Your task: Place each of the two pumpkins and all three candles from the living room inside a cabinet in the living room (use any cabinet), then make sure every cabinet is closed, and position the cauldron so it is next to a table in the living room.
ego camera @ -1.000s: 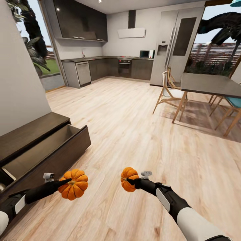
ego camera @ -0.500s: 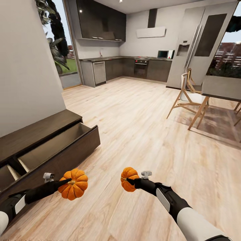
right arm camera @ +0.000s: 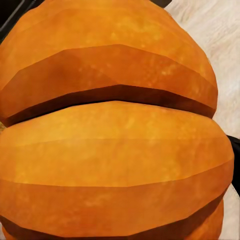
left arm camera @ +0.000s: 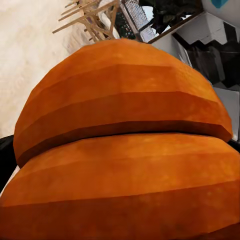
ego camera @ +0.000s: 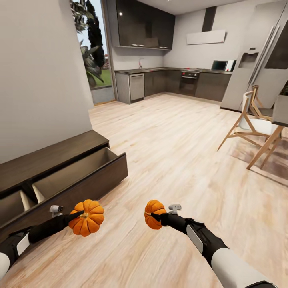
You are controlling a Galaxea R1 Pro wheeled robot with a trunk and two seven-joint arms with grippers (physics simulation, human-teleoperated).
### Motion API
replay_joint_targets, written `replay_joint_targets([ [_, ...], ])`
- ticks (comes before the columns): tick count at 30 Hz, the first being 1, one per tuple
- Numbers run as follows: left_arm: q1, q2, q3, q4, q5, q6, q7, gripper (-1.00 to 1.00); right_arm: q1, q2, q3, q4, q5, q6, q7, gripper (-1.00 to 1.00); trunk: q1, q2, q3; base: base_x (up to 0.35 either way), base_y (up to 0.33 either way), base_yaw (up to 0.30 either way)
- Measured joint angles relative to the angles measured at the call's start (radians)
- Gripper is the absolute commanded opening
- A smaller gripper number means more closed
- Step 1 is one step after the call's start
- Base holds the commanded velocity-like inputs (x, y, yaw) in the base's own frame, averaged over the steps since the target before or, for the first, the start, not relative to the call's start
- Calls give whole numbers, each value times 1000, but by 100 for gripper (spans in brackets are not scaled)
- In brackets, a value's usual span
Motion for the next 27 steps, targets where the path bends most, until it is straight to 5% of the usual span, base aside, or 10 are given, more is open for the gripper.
replay_joint_targets([
  [16, 0, -19, 4, 22, 1, -2, -10, -100, 0, 1, 0, 8, 0, 3, 1, -100, 0, 0, 0, 286, -211, 290],
  [20, 0, -56, 2, 20, 0, -2, -10, -100, 0, 17, 2, 9, -4, 4, 1, -100, 0, 0, 0, 303, -175, 291],
  [27, 0, -61, 4, 25, 1, -2, -10, -100, 0, 26, 2, 11, -2, 5, -5, -100, 0, 0, 0, 308, -156, 291],
])
